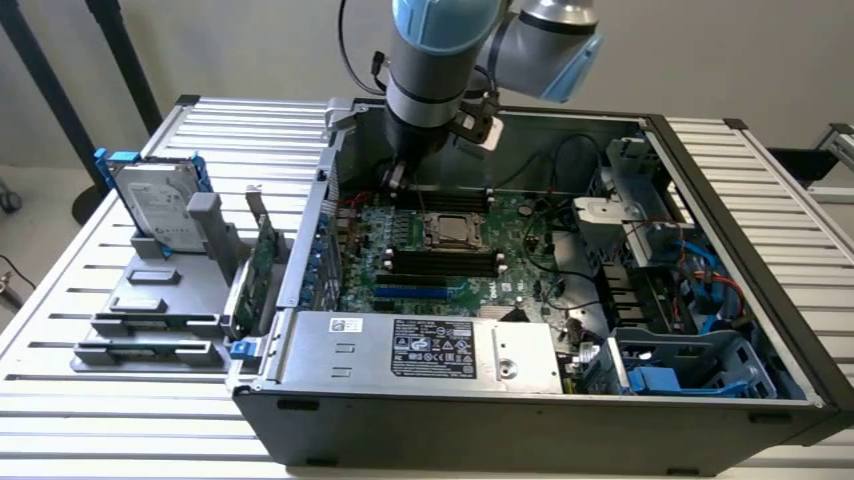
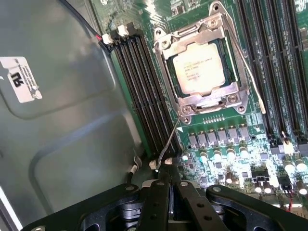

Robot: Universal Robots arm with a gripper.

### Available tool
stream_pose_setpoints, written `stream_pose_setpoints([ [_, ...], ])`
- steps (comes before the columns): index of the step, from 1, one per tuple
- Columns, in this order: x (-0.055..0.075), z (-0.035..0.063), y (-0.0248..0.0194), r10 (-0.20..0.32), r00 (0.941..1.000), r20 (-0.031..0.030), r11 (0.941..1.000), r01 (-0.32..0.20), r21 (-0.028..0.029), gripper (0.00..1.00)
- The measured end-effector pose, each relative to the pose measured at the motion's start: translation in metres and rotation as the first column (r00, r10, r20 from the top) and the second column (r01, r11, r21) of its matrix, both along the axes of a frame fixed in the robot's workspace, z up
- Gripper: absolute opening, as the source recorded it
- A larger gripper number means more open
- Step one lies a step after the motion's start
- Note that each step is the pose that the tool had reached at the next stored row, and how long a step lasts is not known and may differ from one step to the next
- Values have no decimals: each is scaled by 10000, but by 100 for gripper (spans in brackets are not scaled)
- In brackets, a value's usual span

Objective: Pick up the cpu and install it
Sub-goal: 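Install the first cpu locking lever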

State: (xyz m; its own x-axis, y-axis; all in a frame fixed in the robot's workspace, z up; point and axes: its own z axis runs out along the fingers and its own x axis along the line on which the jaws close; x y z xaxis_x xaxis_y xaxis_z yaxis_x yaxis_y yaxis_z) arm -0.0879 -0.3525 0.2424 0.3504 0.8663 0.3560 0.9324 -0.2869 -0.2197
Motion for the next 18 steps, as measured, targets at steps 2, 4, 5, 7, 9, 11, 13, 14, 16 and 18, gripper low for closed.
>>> stream_pose_setpoints([
  [2,40,6,1,-1,10000,49,10000,1,8,11],
  [4,87,10,1,-1,9999,111,10000,1,10,11],
  [5,111,11,0,-2,9999,144,10000,1,10,11],
  [7,163,12,0,-2,9997,225,10000,1,7,11],
  [9,218,12,0,-1,9995,310,10000,1,8,11],
  [11,267,10,0,-2,9992,392,10000,2,9,11],
  [13,289,-10,0,-1,9990,447,10000,1,9,11],
  [14,290,-28,0,-2,9990,450,10000,2,7,11],
  [16,291,-64,0,-2,9990,450,10000,2,2,11],
  [18,291,-99,0,-1,9990,450,10000,2,-4,11],
])
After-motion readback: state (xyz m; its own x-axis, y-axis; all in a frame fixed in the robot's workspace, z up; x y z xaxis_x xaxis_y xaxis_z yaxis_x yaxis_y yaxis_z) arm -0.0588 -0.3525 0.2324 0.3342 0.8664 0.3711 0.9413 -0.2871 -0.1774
